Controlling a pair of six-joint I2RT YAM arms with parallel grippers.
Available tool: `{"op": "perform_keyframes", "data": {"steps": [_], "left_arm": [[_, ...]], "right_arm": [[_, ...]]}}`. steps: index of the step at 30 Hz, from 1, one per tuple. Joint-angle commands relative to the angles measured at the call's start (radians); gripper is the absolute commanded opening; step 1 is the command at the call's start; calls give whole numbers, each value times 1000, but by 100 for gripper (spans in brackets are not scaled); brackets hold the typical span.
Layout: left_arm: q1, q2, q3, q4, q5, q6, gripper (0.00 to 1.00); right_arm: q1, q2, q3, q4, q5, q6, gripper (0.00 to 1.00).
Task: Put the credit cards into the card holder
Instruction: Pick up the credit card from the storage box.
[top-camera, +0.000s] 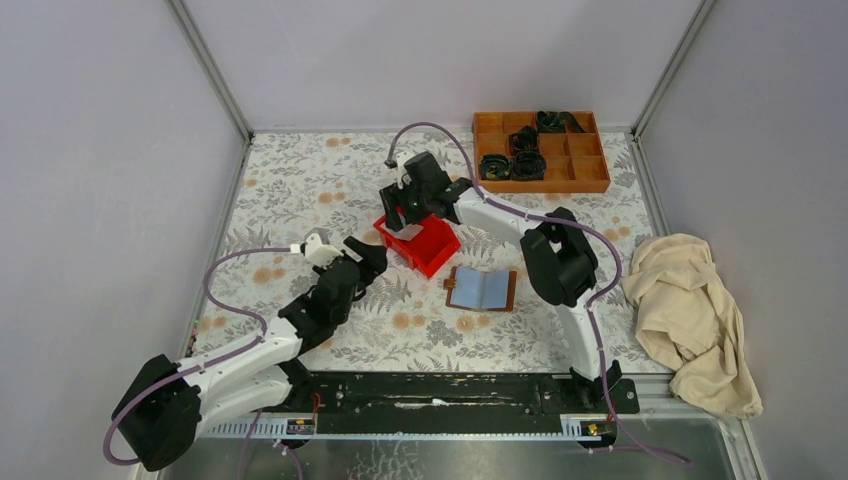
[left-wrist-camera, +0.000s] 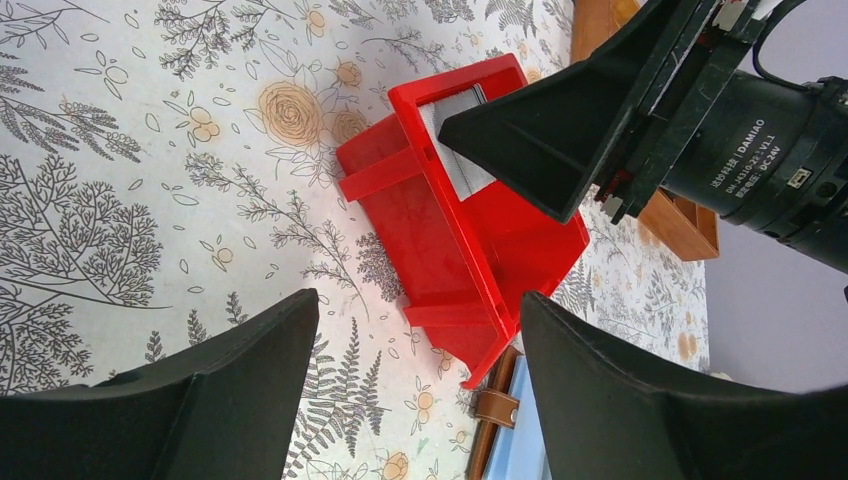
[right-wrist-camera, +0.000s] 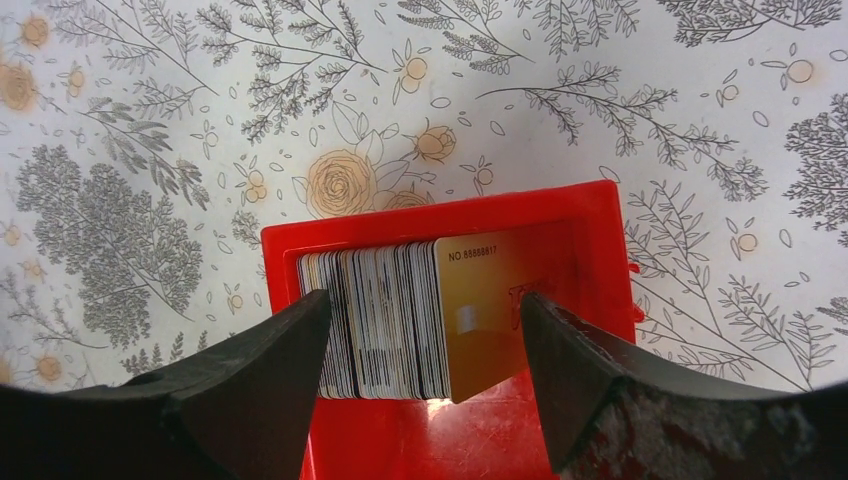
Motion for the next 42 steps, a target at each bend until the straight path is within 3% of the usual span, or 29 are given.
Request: {"op": "perform_keyframes", "data": {"steps": [1, 10, 17, 42], "left_arm": [[10, 9, -17, 81, 8, -6, 80], [13, 24, -22, 99, 20, -5, 80], [13, 19, -22, 94, 25, -3, 80], [14, -13, -14, 67, 32, 4, 79]], "right_arm": [[-31, 12, 24, 8, -67, 38, 74], [-50, -3, -6, 32, -126, 80, 48], [-50, -31, -12, 35, -138, 105, 33], [-43, -112, -21, 17, -125, 135, 23]]}}
